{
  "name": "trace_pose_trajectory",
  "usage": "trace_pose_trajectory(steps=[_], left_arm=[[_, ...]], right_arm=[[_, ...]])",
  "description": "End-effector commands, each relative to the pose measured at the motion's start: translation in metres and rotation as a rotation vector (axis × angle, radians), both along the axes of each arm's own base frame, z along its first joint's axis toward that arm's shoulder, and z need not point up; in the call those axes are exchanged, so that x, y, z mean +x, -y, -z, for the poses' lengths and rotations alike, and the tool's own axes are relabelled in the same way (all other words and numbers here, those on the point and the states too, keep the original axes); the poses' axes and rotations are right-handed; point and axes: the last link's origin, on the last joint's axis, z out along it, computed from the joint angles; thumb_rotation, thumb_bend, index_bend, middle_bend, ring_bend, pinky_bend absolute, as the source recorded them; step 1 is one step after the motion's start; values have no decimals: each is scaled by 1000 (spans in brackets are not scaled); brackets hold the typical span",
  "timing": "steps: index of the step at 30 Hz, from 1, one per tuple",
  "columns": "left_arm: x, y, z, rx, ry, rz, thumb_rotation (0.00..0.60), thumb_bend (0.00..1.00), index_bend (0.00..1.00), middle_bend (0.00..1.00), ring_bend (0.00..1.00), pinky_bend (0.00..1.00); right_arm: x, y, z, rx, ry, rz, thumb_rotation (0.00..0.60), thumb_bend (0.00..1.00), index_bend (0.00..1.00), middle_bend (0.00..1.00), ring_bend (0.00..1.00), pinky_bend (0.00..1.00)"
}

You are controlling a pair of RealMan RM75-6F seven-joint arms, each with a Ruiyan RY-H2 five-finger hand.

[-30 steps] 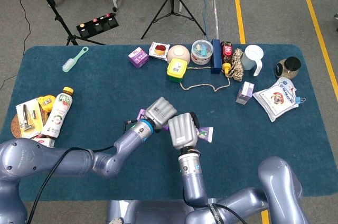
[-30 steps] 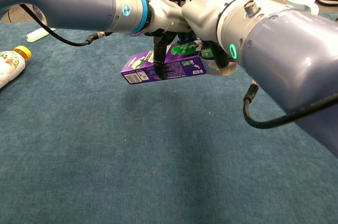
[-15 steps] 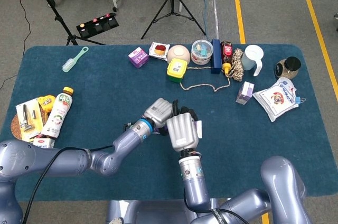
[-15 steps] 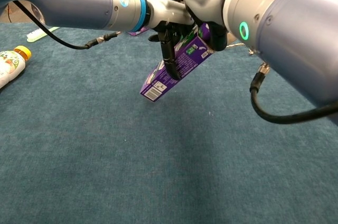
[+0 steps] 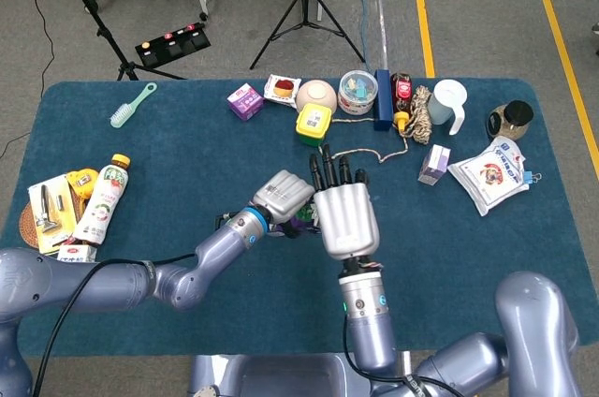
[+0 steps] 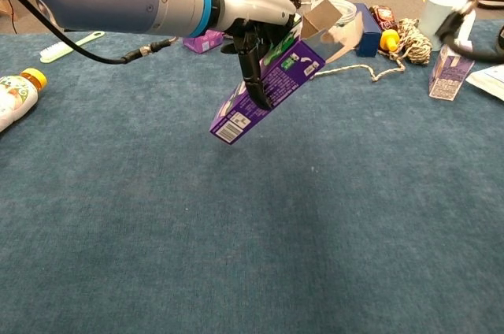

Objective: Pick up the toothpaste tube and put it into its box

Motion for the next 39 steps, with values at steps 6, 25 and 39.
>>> trace_pose_trajectory(steps=[6,25,39], left_arm=[[-8,-1,-7,19,-34,30,600,127,536,538,543,798],[-46,0,16,163,-474,196,600,128,508,467,426,646],[-35,6,4,177,-312,136,600,125,0,0,73,384]], right_arm=[[-41,22,-33,-91,22,93,600,390,53,66,169,371],[-177,36,-14,-42,30,155,600,390,119,116,153,353],[-211,35,-21,-51,102,132,600,281,121,120,153,327]])
